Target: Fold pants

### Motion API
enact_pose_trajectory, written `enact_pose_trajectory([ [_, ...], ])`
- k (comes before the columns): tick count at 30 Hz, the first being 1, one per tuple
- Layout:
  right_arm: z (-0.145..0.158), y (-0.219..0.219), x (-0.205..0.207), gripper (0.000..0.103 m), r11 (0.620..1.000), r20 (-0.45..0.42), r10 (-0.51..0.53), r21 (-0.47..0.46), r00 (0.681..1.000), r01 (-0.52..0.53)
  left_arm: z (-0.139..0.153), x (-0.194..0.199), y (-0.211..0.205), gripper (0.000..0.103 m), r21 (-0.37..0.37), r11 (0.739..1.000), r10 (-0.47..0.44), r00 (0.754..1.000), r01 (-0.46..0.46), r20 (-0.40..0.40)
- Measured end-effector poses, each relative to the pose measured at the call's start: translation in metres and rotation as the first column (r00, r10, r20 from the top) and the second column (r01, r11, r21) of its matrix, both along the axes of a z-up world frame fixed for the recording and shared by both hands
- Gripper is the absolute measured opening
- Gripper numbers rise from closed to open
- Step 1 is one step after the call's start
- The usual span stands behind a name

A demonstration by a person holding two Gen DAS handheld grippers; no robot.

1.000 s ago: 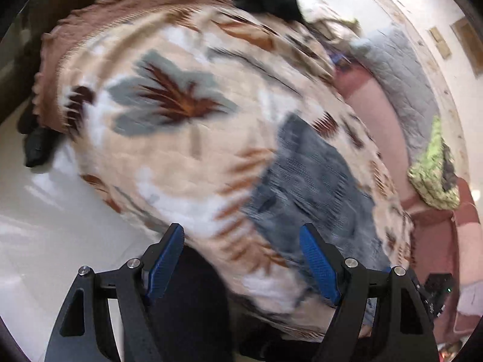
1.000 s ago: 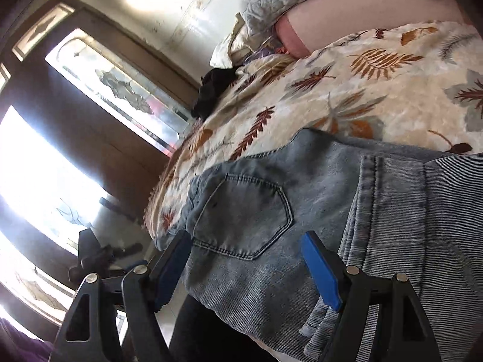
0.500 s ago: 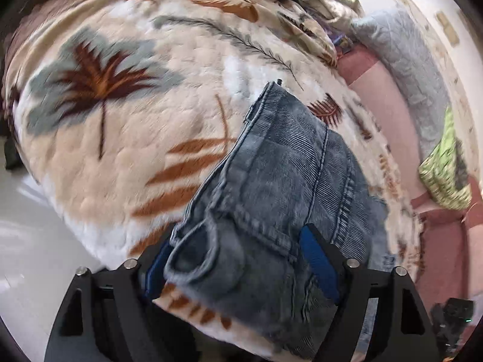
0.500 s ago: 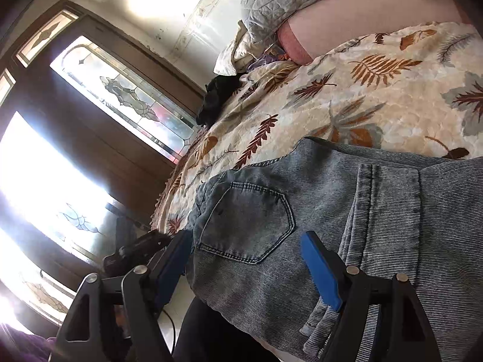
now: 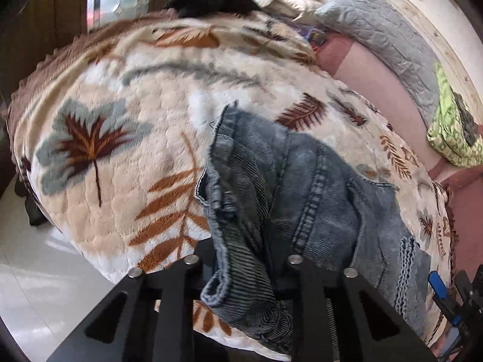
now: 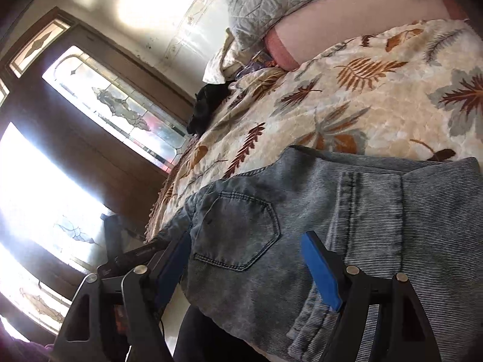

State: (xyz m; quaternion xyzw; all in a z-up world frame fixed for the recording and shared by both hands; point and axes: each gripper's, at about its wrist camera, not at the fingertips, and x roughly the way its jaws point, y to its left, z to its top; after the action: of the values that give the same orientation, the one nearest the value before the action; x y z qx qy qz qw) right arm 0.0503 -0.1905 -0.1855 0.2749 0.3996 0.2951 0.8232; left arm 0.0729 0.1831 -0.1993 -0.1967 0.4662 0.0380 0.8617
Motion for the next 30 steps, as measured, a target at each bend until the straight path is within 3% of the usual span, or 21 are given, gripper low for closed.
enact_pose_trajectory([
  [4, -0.005, -0.020, 0.003, 0.078, 0.998, -0.030, -0.061, 0.024, 0.998, 0.062, 0.034, -0.004, -0.021, 0.020, 0.055, 0.996, -0.068, 0.994, 0.064, 0.084],
  [7, -0.008, -0.043, 0.006, 0.078, 0.990, -0.054, -0.119, 0.072, 0.991, 0.123, 0.064, -0.009, -0.049, 0.020, 0.139, 0.982, -0.148, 0.979, 0.128, 0.142],
  [13, -0.009, -0.088, 0.004, 0.078, 0.958, -0.082, -0.244, 0.131, 0.966, 0.254, 0.112, -0.022, -0.120, 0.020, 0.245, 0.927, -0.343, 0.907, 0.285, 0.243],
  [17, -0.009, -0.122, -0.001, 0.078, 0.925, -0.088, -0.328, 0.171, 0.941, 0.338, 0.129, -0.035, -0.179, 0.019, 0.289, 0.867, -0.480, 0.838, 0.407, 0.260],
  [25, -0.008, -0.186, -0.020, 0.079, 0.827, -0.103, -0.488, 0.263, 0.867, 0.497, 0.116, -0.040, -0.320, 0.019, 0.241, 0.737, -0.675, 0.708, 0.632, 0.206],
  [27, -0.009, -0.201, -0.025, 0.079, 0.798, -0.110, -0.525, 0.283, 0.844, 0.532, 0.096, -0.040, -0.360, 0.019, 0.255, 0.679, -0.730, 0.668, 0.688, 0.145],
  [30, -0.010, -0.221, -0.033, 0.079, 0.754, -0.124, -0.572, 0.310, 0.811, 0.579, 0.063, -0.035, -0.386, 0.023, 0.163, 0.630, -0.772, 0.635, 0.759, 0.029],
])
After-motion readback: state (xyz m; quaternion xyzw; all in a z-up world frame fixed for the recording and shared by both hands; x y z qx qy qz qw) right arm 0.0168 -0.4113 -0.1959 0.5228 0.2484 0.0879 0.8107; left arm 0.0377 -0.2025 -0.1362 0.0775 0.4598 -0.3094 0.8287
